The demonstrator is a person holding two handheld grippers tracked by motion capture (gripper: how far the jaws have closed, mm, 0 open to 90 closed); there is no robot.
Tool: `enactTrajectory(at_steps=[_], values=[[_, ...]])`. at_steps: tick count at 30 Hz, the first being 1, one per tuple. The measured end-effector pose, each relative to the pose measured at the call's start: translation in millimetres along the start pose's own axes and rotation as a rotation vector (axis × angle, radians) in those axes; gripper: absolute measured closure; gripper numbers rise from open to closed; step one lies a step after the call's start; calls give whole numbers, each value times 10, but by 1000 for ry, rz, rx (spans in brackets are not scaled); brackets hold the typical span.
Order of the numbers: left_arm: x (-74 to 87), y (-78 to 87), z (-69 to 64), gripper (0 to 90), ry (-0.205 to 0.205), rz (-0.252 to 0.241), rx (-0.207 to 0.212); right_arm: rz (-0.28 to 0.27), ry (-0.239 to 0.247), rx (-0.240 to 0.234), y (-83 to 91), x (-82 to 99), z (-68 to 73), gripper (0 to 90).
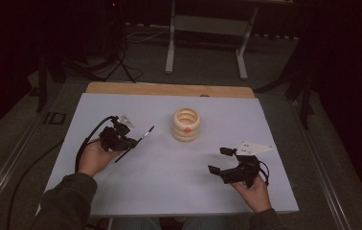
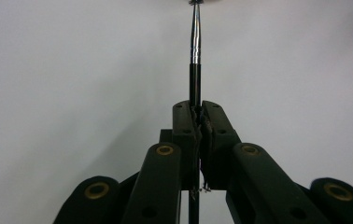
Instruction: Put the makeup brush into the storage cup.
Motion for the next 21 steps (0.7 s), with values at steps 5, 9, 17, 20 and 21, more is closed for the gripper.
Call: enactTrajectory(at_steps=[5,9,17,20,21], values=[[24,63,-99,864,-10,-40,14,-6,-27,-20,-61,-48,17,144],[28,132,-218,864,-17,-92,33,0,-26,-29,-120,-82,42,145],[58,175,-500,864,-43,-171,73,17,7,-61,-234,-141,129,148],[83,157,-577,864,-47,-187,81,24,10,-64,-267,-156,150,148],[93,147,-599,864,-47,-191,86,34,14,-63,-278,-159,155,148]])
Point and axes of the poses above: each handheld gripper's, and its own axes: y roughly backward along the jaws, x roughly out of its underside, z roughly to its left, the point moved 5 cm from there along -y, roughly forward along the jaws, and after that the axes turned 8 degrees about -z, right-handed, at the moved point
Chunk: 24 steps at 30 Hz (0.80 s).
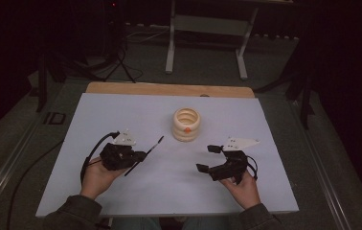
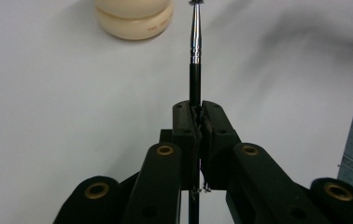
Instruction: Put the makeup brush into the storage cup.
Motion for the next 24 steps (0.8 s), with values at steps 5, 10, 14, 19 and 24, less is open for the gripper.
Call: enactTrajectory(at_steps=[5,10,14,19,24], values=[[40,-32,-88,864,2,-17,15,13,14,-17,-56,-30,32,164],[59,-60,-200,863,-8,-39,35,17,15,-31,-146,-61,76,165],[73,-87,-281,864,-21,-53,51,31,14,-41,-240,-56,124,166],[95,-130,-337,864,-24,-58,71,50,5,-66,-335,-10,173,187],[81,-168,-402,864,-28,-71,93,53,-3,-85,-391,5,212,193]])
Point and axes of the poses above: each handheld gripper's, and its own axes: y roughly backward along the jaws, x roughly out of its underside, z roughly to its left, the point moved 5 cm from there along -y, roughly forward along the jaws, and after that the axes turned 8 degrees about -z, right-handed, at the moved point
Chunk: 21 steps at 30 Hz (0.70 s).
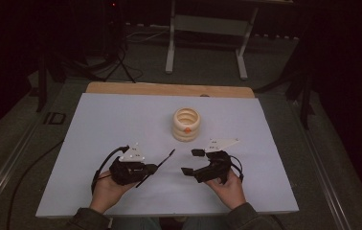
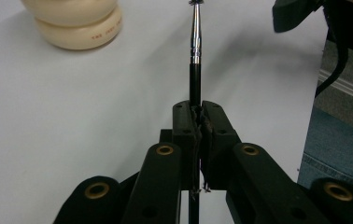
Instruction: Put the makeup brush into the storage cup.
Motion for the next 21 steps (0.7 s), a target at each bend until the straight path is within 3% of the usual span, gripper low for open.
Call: enactTrajectory(at_steps=[3,13,21], values=[[-19,-25,-42,864,-13,-2,8,5,-20,-30,-34,-6,37,229],[-41,-136,-170,864,-46,-3,33,5,-37,-54,-49,2,86,261],[-46,-190,-234,863,-59,-12,42,15,-34,-110,-91,0,176,418]])
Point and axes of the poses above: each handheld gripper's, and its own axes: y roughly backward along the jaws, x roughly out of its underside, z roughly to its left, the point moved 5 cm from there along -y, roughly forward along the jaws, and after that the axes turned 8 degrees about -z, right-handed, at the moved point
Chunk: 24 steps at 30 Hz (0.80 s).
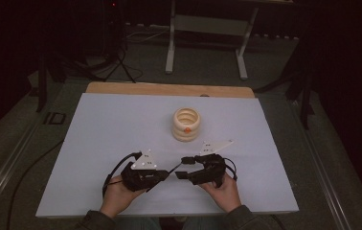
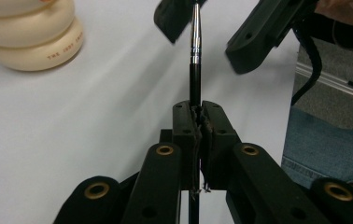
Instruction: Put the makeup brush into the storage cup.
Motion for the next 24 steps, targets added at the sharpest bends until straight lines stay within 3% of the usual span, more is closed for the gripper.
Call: enactTrajectory(at_steps=[12,24], values=[[-11,-45,-51,863,-18,0,11,-18,-27,-63,-4,10,27,641],[-11,-54,-64,864,-31,3,14,-39,-60,-104,12,21,20,735]])
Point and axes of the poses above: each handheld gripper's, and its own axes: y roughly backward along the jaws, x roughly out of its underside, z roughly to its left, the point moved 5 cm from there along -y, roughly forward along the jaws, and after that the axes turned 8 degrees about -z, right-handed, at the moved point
